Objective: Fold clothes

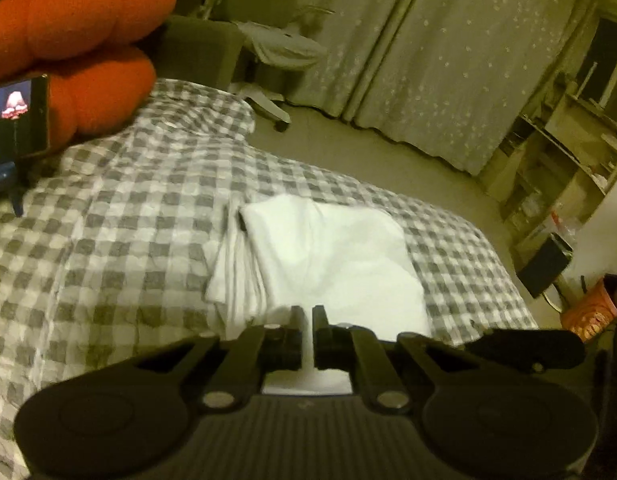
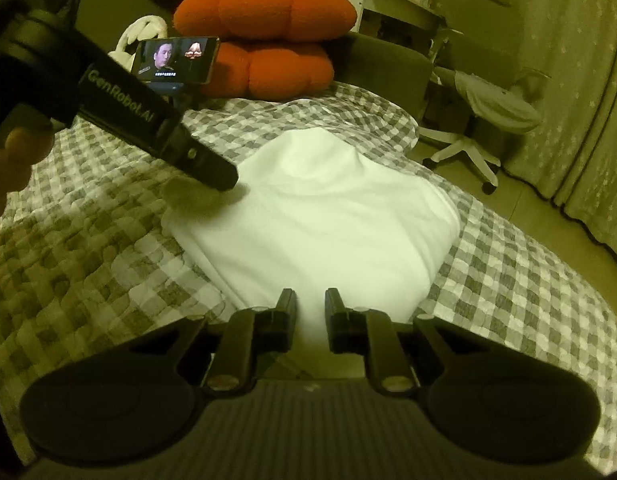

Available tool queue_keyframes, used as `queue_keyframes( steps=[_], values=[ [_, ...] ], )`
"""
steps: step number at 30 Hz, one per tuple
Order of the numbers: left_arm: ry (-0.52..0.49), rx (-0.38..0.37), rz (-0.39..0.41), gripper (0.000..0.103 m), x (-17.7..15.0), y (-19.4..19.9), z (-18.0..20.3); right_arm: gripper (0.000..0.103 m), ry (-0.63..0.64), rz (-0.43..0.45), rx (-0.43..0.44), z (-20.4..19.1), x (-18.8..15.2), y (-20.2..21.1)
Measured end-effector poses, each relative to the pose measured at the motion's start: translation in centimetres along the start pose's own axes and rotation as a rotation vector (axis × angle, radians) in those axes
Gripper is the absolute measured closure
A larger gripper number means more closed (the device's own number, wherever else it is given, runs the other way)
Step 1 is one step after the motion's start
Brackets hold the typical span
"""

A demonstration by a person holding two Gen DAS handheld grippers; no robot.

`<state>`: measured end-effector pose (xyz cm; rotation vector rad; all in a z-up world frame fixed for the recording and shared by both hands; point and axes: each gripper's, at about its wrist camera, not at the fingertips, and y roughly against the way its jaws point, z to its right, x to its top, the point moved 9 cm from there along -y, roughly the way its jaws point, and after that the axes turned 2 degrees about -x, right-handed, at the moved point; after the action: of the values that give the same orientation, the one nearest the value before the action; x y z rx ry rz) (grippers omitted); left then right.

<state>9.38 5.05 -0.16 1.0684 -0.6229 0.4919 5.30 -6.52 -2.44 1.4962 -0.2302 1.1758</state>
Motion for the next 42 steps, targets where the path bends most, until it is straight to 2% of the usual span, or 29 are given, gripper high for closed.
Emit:
queue_keyframes(
  steps=[5,11,14,21,26,28,30,33,37,41,42],
  values=[
    [-0.003,0.047,-0.027,0.100,-0.1,-1.3,-0.8,0.086,0.006,-0.002,0.001,0.0,0.0,0.1],
    [0.003,0.058,-0.040,0.100,-0.1,-1.6,-1.0,0.086,-0.082,0.012,-0.008,2.1,0.6,1.7],
    [0.003,0.059,-0.042,0.100,-0.1,-1.5,-1.1,0.078,-0.127,-0.037,-0.012,3.1,-0.5,0.7],
    [-0.044,0.023,0.086,0.096,1.4,-0.1,0.6,0.077,-0.149,-0.047,-0.003,2.9,-0.6,0.6],
    [-0.060,0.061,0.093,0.094,2.5,-2.3,0.8,0.077,-0.135,-0.047,-0.013,2.7,-0.6,0.7],
    [-0.034,0.099,0.066,0.094,2.2,-3.5,0.1,0.077,-0.141,-0.048,-0.010,2.8,-0.6,0.6],
    [-0.003,0.141,0.035,0.100,1.8,-4.6,-0.7,0.077,-0.156,-0.042,-0.008,3.0,-0.5,0.7],
    [0.061,0.145,0.029,0.100,1.9,-4.6,-1.1,0.076,-0.187,-0.022,-0.016,3.4,0.0,0.8],
    [0.074,0.147,0.032,0.100,1.7,-4.4,-1.3,0.076,-0.256,0.082,-0.048,4.7,1.9,1.2],
    [0.078,0.146,0.027,0.100,1.7,-4.3,-1.3,0.077,-0.287,0.068,-0.052,5.4,2.4,-1.4],
    [0.078,0.145,0.025,0.100,1.7,-4.4,-1.2,0.080,-0.294,0.062,-0.052,5.6,2.4,-2.1]
  ],
)
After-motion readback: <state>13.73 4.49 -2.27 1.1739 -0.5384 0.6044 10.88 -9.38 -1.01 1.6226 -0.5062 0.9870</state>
